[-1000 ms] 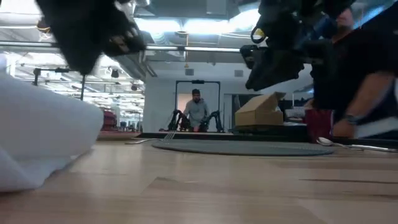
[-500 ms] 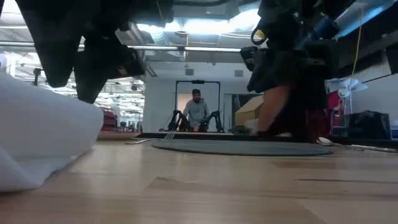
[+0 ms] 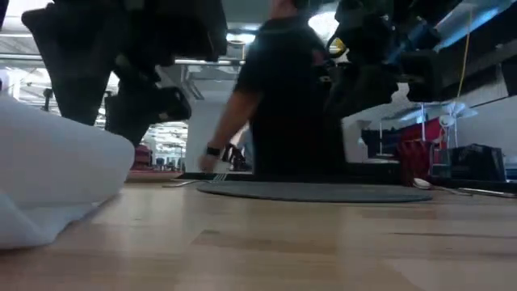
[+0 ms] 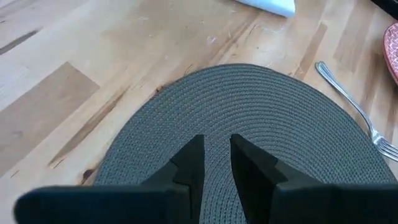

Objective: Set table place
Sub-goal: Fold the white table napkin

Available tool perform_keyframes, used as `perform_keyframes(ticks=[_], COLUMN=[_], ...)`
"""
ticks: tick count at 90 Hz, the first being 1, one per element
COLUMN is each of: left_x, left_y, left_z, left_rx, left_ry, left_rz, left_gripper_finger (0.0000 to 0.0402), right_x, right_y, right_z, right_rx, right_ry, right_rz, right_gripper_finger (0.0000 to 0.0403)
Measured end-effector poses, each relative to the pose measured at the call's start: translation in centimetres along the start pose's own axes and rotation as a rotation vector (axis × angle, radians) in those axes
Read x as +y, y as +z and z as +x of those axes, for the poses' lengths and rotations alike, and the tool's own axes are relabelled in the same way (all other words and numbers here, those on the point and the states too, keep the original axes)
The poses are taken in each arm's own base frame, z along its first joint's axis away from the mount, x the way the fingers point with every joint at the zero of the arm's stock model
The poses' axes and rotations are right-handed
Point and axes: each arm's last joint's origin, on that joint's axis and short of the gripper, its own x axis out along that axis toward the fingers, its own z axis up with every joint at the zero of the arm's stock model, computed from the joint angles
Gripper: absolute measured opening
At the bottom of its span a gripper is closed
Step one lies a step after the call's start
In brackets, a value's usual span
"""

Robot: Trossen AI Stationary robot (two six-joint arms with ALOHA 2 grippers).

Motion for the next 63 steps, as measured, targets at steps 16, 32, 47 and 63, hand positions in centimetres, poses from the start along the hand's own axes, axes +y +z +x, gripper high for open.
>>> perform_keyframes(ticks=[16,32,47,63], left_x=[-0.1,-0.1,0.2,0.5], left_y=[0.3,0.3,0.0,-0.7], left_z=[0.0,0.1,0.7,1.4], left_rx=[-0.035,-0.032,-0.033,-0.012], left_ry=[-0.02,-0.019,-0.023,-0.054], left_rz=[0.03,0.029,0.025,-0.012], left_gripper_finger=[0.018,0.018,0.018,0.018], right_x=[0.0,0.0,0.1,0.1], right_y=[0.0,0.0,-0.1,-0.2], right_z=[0.0,0.0,0.0,0.0], right_rx=[0.0,0.003,0.008,0.018], right_ry=[0.0,0.002,0.007,0.014], right_rz=[-0.001,0.001,0.002,0.005], right_gripper_finger=[0.0065,0.0065,0.0065,0.0065])
